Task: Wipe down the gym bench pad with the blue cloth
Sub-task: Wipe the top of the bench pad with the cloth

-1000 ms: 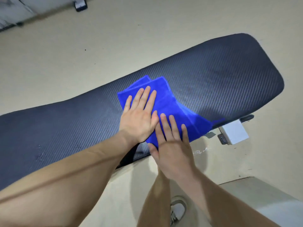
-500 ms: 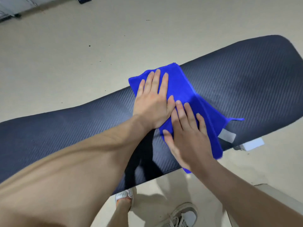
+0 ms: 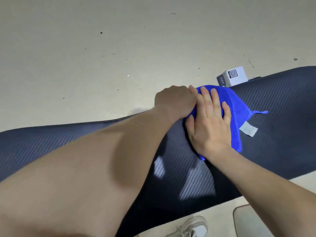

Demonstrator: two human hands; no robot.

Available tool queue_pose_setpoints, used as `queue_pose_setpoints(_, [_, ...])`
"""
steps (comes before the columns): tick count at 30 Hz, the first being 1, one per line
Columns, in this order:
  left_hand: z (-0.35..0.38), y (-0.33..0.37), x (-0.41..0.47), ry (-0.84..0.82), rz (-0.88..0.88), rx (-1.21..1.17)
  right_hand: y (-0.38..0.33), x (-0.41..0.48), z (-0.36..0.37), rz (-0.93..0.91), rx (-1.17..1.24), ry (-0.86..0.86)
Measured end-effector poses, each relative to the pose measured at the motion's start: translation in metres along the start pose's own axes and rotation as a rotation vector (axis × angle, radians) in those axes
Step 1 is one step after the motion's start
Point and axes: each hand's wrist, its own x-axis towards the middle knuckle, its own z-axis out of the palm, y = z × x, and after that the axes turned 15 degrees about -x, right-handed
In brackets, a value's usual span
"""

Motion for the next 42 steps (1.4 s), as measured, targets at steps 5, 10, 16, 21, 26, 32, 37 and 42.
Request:
queue_pose_setpoints(5, [-0.042, -0.067, -0.029, -0.017, -0.109, -0.037, -0.085, -0.017, -0.002, -0.035, -0.067, 0.05])
queue_pose_setpoints(10, [-0.09, -0.151, -0.077, 0.025, -0.208, 0.057, -0.185, -0.038, -0.003, -0.11, -0.018, 0.014])
queue_pose_setpoints(16, [-0.103, -0.17, -0.091, 0.076, -0.185, 0.131, -0.178, -0.037, -0.004, -0.423, -0.101, 0.029])
queue_pose_setpoints(21, [-0.071, -0.126, -0.071, -0.013, 0.005, 0.223, -0.1, -0.021, -0.005, -0.424, -0.179, 0.029])
queue_pose_setpoints(26, [-0.054, -0.099, -0.071, 0.011, 0.222, 0.208, -0.099, -0.042, 0.001, -0.055, -0.156, 0.04])
queue_pose_setpoints(32, [-0.087, -0.166, -0.095, 0.015, 0.229, 0.31, -0.183, -0.057, 0.0, -0.041, -0.124, 0.045])
queue_pose_setpoints(37, [-0.129, -0.236, -0.115, 0.071, 0.144, 0.357, -0.263, -0.057, -0.007, -0.139, -0.102, 0.021])
queue_pose_setpoints(42, [-0.158, -0.3, -0.135, 0.259, 0.046, 0.371, -0.325, -0.055, -0.01, -0.272, -0.133, 0.021])
